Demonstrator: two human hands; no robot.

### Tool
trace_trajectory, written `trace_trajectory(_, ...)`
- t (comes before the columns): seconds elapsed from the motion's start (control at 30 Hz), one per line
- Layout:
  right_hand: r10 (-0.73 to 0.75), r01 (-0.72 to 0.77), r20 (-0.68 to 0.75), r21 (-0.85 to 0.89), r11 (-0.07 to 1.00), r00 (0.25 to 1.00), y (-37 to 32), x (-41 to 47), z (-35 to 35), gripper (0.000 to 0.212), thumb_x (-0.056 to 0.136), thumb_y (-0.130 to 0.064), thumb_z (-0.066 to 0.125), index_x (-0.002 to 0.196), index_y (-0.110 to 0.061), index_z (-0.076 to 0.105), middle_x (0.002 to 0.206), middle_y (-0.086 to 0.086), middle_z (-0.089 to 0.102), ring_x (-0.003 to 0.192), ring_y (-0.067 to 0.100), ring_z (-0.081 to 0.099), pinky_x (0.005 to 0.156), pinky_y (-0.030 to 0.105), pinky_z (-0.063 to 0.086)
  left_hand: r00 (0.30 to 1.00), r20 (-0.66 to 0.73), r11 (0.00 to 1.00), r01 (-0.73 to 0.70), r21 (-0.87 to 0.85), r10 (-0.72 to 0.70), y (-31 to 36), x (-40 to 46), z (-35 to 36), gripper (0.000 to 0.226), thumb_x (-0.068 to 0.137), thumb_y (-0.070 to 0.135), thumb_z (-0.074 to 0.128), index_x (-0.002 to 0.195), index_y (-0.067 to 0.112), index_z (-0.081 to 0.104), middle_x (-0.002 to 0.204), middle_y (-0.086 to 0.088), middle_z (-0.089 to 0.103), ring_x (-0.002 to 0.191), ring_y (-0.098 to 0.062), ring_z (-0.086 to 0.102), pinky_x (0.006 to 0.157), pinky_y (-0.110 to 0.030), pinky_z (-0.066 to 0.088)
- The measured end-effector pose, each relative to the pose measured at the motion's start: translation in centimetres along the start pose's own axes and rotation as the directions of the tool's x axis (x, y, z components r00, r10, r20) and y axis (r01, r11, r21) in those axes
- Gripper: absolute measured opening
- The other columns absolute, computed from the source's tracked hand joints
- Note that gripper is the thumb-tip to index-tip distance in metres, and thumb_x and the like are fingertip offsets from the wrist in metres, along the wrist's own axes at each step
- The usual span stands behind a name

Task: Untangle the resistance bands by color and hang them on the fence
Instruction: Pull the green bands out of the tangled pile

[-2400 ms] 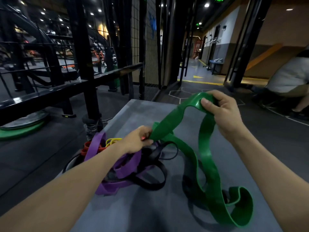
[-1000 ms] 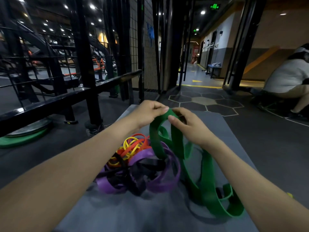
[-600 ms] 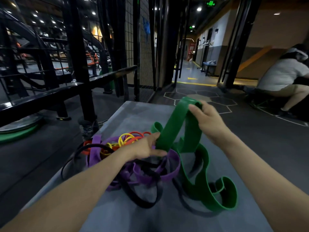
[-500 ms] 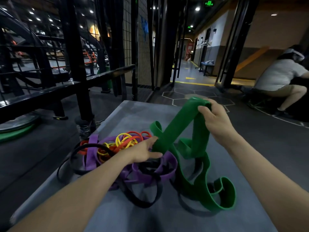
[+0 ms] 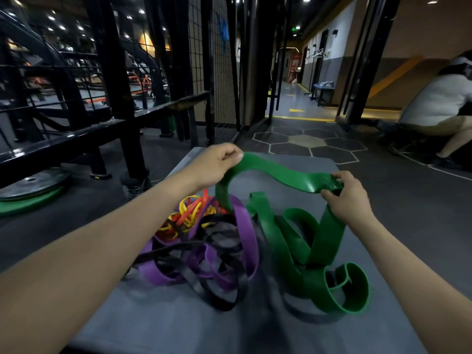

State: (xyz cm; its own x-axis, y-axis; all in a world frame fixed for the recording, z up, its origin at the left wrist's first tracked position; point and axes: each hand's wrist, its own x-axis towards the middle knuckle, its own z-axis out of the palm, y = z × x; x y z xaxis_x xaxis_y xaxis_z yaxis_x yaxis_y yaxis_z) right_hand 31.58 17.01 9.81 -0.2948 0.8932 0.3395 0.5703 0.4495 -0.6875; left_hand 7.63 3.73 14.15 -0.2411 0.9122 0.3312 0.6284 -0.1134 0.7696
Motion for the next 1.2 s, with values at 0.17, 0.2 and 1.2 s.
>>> trace_trajectory(0.17,0.008,0.008,0.051,-0.312,0.95,0.999,0.4,-0.5,-0.9,0.053,0.085,-0.015,0.061,0.133,-0.009,0.041,0.133,0.019,0.036,0.12,0.038,0.033,0.097,0.043,0.035,0.997,0.071,0.997,0.014,-0.077,-0.008,0.6,-0.7,3.0,0.018,0.096,0.014,0.048,0.104,0.005,0.062,0.098,-0.005,0.063,0.092,-0.012,0.055,0.087,-0.026,0.042)
trace_trajectory(0.2,-0.055,0.081,0.085,-0.342,0.936,0.995,0.1,-0.9,-0.9,0.057,0.085,-0.014,0.06,0.137,-0.011,0.038,0.137,0.017,0.034,0.126,0.036,0.027,0.103,0.043,0.03,0.996,0.085,0.996,0.022,-0.087,-0.015,0.3,-0.9,3.9,0.019,0.095,0.012,0.048,0.106,0.002,0.061,0.098,-0.006,0.062,0.091,-0.012,0.055,0.084,-0.02,0.042)
trace_trajectory(1.2,0.113,0.379,0.618,-0.605,0.7,0.778,3.1,0.9,3.2,0.08,0.08,-0.034,0.065,0.144,-0.017,0.021,0.138,0.01,0.023,0.128,0.035,0.021,0.104,0.04,0.032,0.979,0.04,0.861,0.155,0.484,-0.199,-12.7,-4.3,4.8,0.033,0.09,0.02,0.06,0.121,0.009,0.057,0.121,-0.009,0.056,0.117,-0.022,0.049,0.098,-0.025,0.035)
